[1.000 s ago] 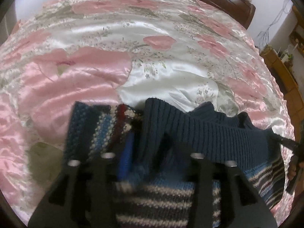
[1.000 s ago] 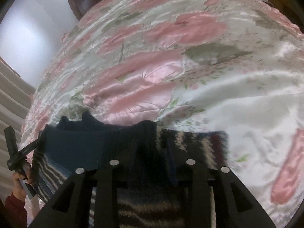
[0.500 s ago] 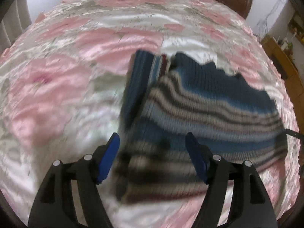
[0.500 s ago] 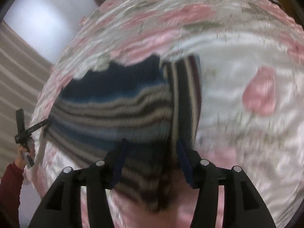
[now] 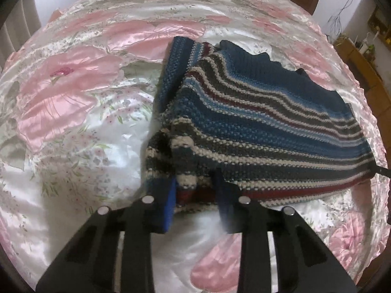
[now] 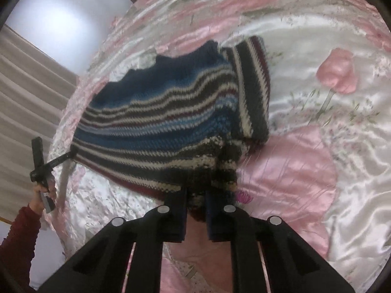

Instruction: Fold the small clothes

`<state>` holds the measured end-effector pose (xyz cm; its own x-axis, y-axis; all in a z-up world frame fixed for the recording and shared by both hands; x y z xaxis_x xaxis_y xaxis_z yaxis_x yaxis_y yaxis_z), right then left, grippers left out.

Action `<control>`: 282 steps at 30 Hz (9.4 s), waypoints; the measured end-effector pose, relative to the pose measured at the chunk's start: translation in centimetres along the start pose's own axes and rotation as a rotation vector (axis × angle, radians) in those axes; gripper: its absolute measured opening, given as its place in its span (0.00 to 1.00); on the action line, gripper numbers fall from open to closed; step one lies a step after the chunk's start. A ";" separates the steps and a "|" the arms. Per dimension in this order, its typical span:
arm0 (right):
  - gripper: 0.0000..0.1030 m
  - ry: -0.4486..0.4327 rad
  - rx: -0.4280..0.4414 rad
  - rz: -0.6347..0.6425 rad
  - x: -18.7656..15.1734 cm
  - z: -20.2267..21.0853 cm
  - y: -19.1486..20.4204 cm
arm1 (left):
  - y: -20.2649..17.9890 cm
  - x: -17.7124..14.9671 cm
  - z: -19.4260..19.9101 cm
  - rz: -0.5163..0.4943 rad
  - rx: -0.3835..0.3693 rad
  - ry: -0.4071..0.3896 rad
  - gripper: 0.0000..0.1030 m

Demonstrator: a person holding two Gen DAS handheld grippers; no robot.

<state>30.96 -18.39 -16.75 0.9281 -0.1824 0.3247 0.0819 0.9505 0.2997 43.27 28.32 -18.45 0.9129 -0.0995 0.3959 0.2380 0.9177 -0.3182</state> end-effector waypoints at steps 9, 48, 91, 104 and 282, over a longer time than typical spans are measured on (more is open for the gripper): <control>0.11 0.069 -0.044 -0.053 -2.0 -3.2 -2.3 | 1.2 -1.1 -1.4 0.019 -0.005 0.021 0.23; 0.81 0.043 -0.055 -0.223 3.4 -4.2 -4.2 | -5.6 5.3 -4.2 -0.021 -0.023 -0.048 0.88; 0.36 -0.011 -0.067 -0.199 3.0 -6.1 -4.5 | -4.8 4.0 -6.8 -0.103 -0.023 0.013 0.94; 0.35 -0.038 -0.108 -0.194 5.9 -2.6 -0.2 | -5.0 4.2 -7.3 -0.111 -0.025 0.027 0.97; 0.40 0.315 0.283 -0.046 -0.6 -14.6 22.4 | 4.5 0.4 -0.4 0.196 -0.226 -0.005 0.34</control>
<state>37.51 6.65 -23.36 0.9950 -0.0961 0.0285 0.0641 0.8286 0.5561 44.82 32.26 -20.09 0.9471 0.0741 0.3123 0.1253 0.8104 -0.5723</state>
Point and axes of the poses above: each gripper's, at about its wrist camera, not at the fingertips, and z roughly against the way its jaws point, y to its left, x to its top, the point moved 7 cm from there along -z, roughly the way its jaws point, and after that the axes turned 10 degrees about -x, right-handed, at the moved point
